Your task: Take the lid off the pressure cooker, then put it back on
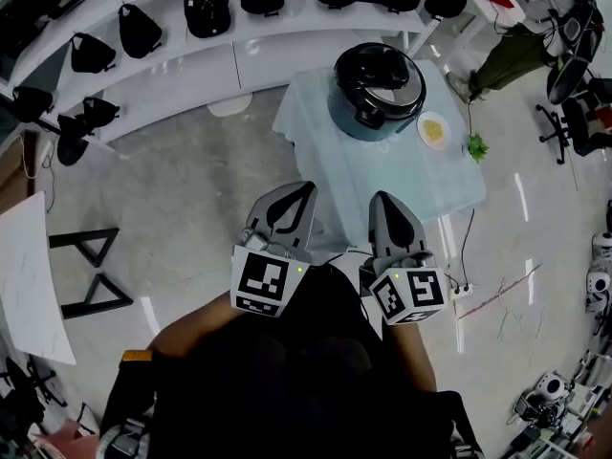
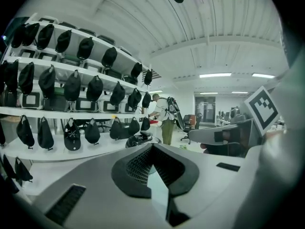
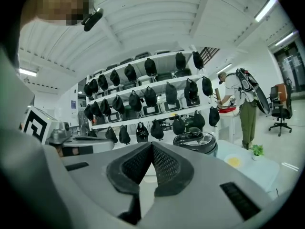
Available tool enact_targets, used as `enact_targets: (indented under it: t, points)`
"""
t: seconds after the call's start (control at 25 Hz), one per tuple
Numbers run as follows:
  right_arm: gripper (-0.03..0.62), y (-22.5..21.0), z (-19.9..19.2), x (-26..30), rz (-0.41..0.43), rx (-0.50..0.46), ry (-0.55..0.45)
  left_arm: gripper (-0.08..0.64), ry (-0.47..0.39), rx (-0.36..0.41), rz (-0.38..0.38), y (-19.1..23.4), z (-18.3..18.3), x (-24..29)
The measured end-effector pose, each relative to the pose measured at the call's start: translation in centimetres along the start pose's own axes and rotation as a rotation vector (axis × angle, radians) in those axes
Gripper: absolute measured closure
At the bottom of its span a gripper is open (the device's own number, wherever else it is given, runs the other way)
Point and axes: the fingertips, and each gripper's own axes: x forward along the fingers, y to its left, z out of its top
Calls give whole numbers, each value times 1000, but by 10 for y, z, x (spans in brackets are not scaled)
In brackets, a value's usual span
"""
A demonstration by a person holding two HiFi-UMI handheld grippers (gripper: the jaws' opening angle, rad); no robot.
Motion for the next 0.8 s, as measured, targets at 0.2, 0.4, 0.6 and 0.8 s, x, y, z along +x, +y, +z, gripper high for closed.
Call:
enact_targets:
  t: [0.2, 0.4, 0.6, 0.8]
  points:
    - [575, 11, -6, 9, -52, 12, -1, 554, 1, -4, -18, 22, -7, -8]
    - [575, 21, -10, 16, -64, 9, 5, 554, -9, -6, -19, 35, -8, -14]
    - [575, 17, -8, 29, -79, 15, -1, 554, -4, -6, -3, 50, -8, -13]
    - [575, 7, -13, 50, -83, 18, 6, 554, 22, -11, 5, 64, -14, 5]
